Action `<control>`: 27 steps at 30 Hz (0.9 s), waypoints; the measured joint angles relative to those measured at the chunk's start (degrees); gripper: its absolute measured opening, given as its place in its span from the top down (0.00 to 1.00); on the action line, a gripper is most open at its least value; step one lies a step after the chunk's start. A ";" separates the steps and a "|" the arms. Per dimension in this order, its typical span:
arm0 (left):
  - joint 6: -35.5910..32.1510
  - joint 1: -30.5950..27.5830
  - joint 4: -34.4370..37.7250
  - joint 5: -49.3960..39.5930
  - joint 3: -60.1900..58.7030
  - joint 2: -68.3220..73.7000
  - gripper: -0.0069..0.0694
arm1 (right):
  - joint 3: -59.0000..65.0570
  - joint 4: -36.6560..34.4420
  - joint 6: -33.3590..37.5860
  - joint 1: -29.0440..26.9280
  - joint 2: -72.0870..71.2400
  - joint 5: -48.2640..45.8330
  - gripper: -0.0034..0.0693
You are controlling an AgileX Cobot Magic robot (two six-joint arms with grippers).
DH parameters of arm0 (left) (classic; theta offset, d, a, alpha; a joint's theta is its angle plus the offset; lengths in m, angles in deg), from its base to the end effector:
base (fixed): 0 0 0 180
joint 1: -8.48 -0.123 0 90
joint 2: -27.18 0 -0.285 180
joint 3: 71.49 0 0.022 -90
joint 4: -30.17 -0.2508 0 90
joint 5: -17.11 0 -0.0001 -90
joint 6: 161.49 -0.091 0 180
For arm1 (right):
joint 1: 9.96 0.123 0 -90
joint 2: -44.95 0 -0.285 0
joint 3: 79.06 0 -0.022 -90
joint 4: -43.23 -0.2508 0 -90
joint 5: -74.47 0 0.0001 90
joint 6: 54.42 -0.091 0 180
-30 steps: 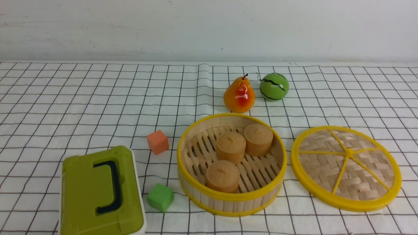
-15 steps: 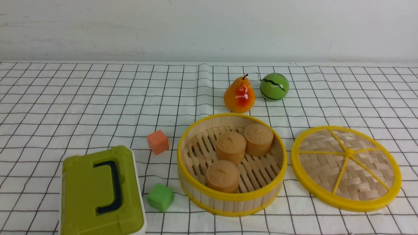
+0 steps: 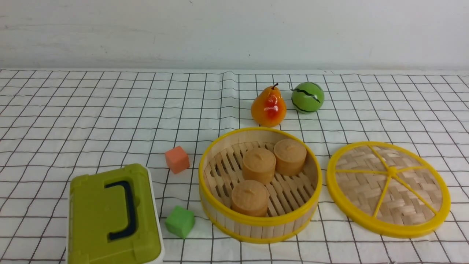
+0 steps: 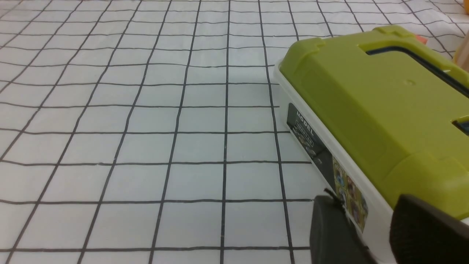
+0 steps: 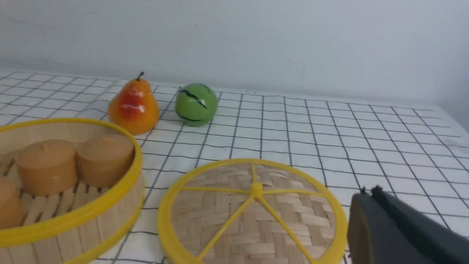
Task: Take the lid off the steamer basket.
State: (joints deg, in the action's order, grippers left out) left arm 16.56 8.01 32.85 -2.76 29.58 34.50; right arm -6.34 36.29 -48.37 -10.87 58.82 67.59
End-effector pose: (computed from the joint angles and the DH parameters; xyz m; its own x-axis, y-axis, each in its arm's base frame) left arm 0.0535 -0.0010 0.1723 -0.2774 -0.0122 -0.9607 0.0043 0.9999 -0.0140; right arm 0.0632 0.0003 0.2227 -0.0596 0.0156 -0.9981 0.0023 0.9999 0.0155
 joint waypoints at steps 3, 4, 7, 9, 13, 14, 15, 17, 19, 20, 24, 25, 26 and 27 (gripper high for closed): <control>0.00 0.00 0.00 0.00 0.00 0.00 0.60 | 3.39 1.29 -2.76 -1.58 -2.87 -0.82 0.98; 0.00 0.00 0.00 0.00 0.00 0.00 0.60 | 4.33 1.53 -3.16 -1.64 -3.71 -1.40 0.98; 0.00 0.00 0.00 0.00 0.00 0.00 0.60 | 5.93 2.32 -3.81 -1.71 -6.11 -4.79 0.98; 0.00 0.00 0.00 0.00 0.00 0.00 0.60 | 6.03 2.54 -3.92 -1.71 -6.64 -7.60 0.98; 0.00 0.00 0.00 0.00 0.00 0.00 0.60 | 6.03 3.35 -6.05 -1.82 -6.64 -12.39 0.98; 0.00 0.00 0.00 0.00 0.00 0.00 0.60 | 6.03 3.78 -6.05 -1.82 -6.64 -12.82 0.98; 0.00 0.00 0.00 0.00 0.00 0.00 0.60 | 5.95 4.10 -6.59 -1.82 -6.64 -13.47 0.98; 0.00 0.00 0.00 0.00 0.00 0.00 0.60 | 5.76 4.26 -6.78 -1.82 -6.64 -14.26 0.98; 0.00 0.00 0.00 0.00 0.00 0.00 0.60 | 5.69 4.37 -6.89 -1.82 -6.64 -14.80 0.98; 0.00 0.00 0.00 0.00 0.00 0.00 0.60 | 5.65 4.37 -6.89 -1.82 -6.64 -14.88 0.98; 0.00 0.00 0.00 0.00 0.00 0.00 0.60 | 5.58 4.37 -6.89 -1.82 -6.64 -15.06 0.98; 0.00 0.00 0.00 0.00 0.00 0.00 0.60 | 5.58 4.37 -6.89 -1.82 -6.64 -15.06 0.98; 0.00 0.00 0.00 0.00 0.00 0.00 0.60 | 5.58 4.37 -6.89 -1.82 -6.64 -15.11 0.98; 0.00 0.00 0.00 0.00 0.00 0.00 0.60 | 5.58 4.37 -6.89 -1.82 -6.64 -15.11 0.98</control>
State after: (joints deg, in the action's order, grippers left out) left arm 16.56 8.01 32.85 -2.76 29.58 34.50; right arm -0.76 40.66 -55.26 -12.69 52.18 52.48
